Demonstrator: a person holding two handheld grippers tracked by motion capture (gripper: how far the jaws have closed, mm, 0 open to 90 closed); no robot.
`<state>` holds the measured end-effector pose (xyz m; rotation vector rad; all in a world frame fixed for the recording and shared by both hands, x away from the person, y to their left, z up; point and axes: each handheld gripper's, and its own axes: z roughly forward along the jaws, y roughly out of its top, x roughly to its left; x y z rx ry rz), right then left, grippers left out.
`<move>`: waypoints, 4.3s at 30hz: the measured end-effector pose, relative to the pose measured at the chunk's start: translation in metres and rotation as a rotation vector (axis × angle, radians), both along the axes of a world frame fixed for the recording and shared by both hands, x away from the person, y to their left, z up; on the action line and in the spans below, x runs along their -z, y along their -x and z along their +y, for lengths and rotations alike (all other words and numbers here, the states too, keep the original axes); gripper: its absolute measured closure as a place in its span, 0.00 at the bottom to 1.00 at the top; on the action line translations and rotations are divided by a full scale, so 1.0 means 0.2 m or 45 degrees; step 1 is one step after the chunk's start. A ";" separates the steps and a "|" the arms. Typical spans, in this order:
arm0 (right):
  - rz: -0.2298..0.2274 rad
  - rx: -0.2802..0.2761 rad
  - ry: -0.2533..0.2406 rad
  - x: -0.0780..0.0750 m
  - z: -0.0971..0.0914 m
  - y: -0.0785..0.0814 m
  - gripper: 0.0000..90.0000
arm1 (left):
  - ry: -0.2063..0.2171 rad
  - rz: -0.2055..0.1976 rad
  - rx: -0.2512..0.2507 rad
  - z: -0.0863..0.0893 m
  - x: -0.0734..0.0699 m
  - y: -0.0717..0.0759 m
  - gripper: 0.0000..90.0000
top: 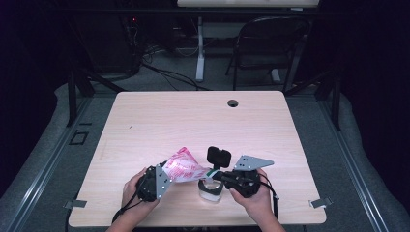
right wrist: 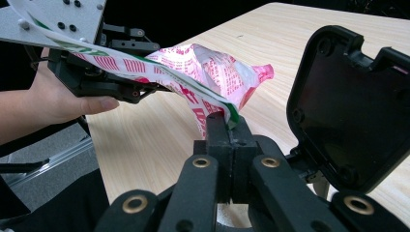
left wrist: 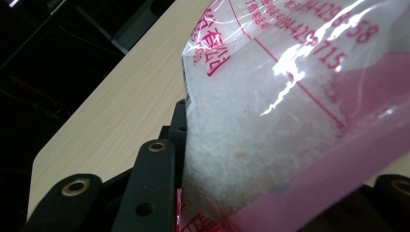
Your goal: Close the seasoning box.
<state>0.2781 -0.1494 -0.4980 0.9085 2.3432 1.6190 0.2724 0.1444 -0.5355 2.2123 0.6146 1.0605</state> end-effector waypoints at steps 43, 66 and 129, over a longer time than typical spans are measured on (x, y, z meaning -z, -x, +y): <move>0.010 0.007 -0.003 0.01 -0.01 0.01 1.00 | -0.096 -0.111 -0.022 -0.02 -0.04 0.03 0.76; 0.014 0.007 -0.008 0.02 -0.01 0.01 1.00 | -0.134 -0.167 -0.028 -0.02 -0.06 0.05 0.76; 0.038 0.019 0.024 0.05 -0.03 0.01 1.00 | -0.287 -0.314 -0.021 -0.08 -0.09 0.08 0.77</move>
